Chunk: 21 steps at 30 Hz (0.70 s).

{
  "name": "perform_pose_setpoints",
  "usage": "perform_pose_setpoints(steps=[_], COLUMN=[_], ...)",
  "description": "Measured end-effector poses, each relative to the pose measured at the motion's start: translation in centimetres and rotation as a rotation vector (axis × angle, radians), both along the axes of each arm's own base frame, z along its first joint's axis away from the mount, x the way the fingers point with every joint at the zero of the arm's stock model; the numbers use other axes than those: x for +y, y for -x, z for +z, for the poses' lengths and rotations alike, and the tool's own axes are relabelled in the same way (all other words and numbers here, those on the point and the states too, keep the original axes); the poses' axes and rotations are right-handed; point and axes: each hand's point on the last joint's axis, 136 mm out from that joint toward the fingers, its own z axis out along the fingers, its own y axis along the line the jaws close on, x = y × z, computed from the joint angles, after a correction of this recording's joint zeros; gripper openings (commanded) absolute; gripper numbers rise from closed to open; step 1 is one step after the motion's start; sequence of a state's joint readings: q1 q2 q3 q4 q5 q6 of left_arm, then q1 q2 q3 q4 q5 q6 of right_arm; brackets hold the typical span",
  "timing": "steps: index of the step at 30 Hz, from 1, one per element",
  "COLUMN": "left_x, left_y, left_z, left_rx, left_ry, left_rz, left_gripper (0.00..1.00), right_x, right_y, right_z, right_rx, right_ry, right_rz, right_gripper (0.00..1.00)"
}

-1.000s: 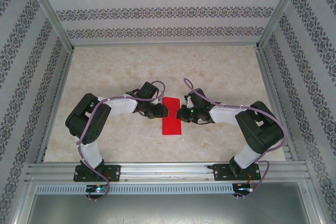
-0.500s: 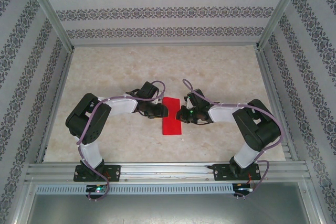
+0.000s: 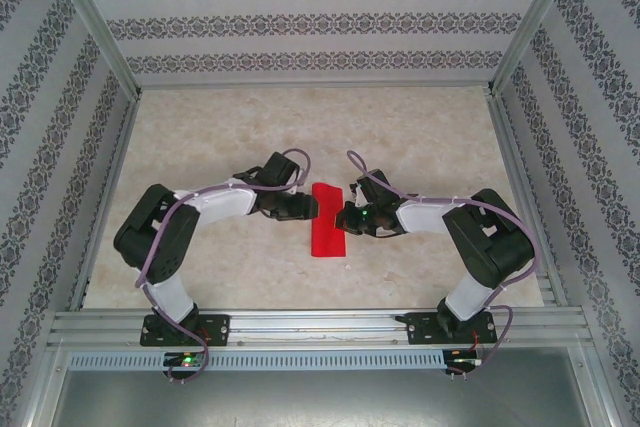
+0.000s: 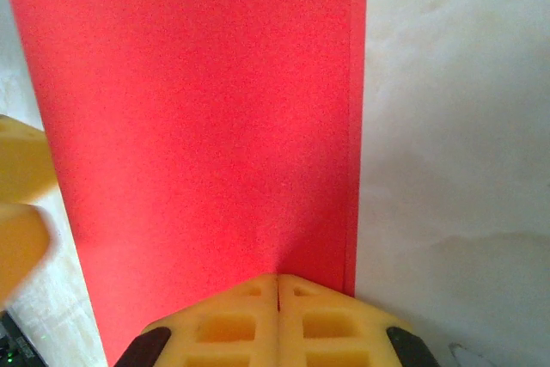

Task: Fold a paper plane with a square sheet of paper (fold left side to right side)
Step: Hold the square sheet of paper at the center of the table, then first fold the square sheet of paper in half at the center of the table.

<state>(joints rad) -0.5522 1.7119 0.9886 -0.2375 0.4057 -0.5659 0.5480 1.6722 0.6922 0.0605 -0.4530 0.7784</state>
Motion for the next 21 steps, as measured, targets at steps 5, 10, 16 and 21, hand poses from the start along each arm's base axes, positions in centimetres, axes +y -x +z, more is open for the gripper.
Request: perform_pose_setpoints(steps=[5, 10, 16, 21], left_x=[0.3, -0.8, -2.4, -3.6], left_y=[-0.6, -0.1, 0.8, 1.4], left_z=[4.1, 5.1, 4.0, 2.6], left_rx=[-0.094, -0.078, 0.001, 0.063], left_ry=[0.041, 0.112, 0.185, 0.227], left_rz=[0.009, -0.033, -0.080, -0.116], left_gripper=[0.39, 0.19, 0.09, 0.08], right_x=[0.0, -0.1, -0.1, -0.1], right_y=[-0.1, -0.1, -0.1, -0.1], right_z=[0.0, 0.0, 0.0, 0.0], right_rx=[0.000, -0.004, 0.000, 0.000], right_ry=[0.011, 0.028, 0.032, 0.033], right_rz=[0.006, 0.013, 0.012, 0.013], right_gripper=[0.00, 0.00, 0.00, 0.00])
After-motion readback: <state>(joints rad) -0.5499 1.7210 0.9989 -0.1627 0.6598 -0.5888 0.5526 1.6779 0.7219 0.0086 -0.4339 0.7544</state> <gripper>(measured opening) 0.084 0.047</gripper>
